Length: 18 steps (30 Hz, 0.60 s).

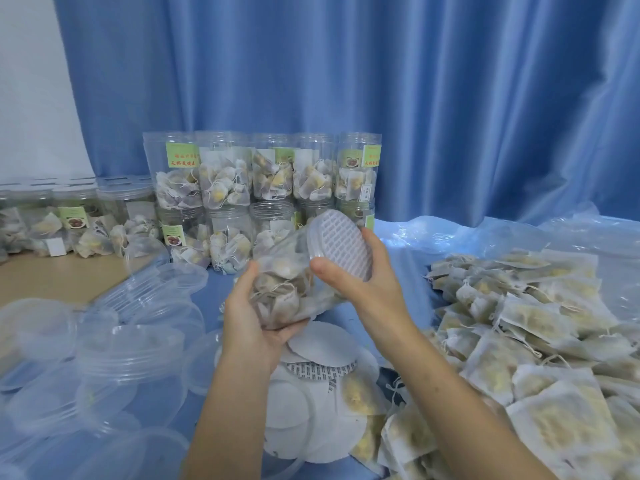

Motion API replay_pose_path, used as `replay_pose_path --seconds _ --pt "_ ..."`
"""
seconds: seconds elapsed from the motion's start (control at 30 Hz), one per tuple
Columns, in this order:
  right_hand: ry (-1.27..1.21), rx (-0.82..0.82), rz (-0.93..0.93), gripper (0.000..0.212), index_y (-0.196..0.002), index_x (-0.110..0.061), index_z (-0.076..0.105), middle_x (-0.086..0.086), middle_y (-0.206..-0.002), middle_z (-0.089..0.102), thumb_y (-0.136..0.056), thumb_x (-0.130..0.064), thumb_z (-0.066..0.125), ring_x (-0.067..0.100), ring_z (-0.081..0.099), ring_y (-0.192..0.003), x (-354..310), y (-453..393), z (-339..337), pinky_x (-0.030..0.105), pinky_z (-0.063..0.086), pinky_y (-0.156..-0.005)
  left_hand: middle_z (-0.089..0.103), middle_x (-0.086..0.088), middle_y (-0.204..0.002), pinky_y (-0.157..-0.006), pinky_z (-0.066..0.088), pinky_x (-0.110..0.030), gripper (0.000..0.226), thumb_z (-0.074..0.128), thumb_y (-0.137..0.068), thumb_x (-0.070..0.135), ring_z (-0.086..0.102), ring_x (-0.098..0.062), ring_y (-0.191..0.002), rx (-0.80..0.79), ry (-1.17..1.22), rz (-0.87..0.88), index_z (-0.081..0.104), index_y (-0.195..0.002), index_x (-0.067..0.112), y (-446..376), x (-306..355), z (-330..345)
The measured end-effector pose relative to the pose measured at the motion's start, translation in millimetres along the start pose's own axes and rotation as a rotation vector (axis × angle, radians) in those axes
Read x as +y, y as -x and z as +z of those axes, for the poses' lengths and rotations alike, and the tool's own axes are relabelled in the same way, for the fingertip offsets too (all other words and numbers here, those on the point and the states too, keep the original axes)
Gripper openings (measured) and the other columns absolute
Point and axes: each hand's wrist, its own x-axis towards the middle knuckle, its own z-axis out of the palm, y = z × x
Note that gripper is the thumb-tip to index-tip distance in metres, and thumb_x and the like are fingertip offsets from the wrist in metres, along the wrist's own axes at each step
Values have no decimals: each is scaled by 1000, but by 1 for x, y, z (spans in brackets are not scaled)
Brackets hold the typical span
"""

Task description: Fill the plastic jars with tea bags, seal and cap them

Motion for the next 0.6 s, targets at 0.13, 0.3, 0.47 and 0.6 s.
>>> replay_pose_path --seconds 0.13,0.3,0.47,0.6 --pt "-143 8 -82 117 -141 -34 33 -19 -135 48 -38 -51 85 -2 48 -122 -2 -1 -2 22 46 -99 73 -13 -96 -62 57 -50 48 55 -84 58 71 -34 -84 -84 31 -90 68 -103 16 2 -2 4" --pt "-138 115 -230 100 -134 -32 46 -27 -117 60 -45 -50 86 -7 54 -112 -11 -2 -2 17 47 -94 57 -7 -122 -84 53 -52 55 35 -92 60 60 -37 -108 93 -428 104 48 -130 22 8 2 23" --pt "-198 235 -217 101 -126 -49 39 -37 -116 55 -36 -53 85 -13 49 -114 -20 2 4 16 42 -95 59 12 -119 -70 51 -11 74 66 -63 8 59 14 -93 -234 -896 551 42 -126 36 28 26 45" --pt "-172 183 -197 98 -129 -37 46 -22 -123 58 -40 -49 86 -1 52 -117 -34 -3 -2 26 45 -98 57 10 -113 -73 40 -14 76 83 -57 13 54 -7 -94 -145 -985 552 43 -121 26 37 41 65"
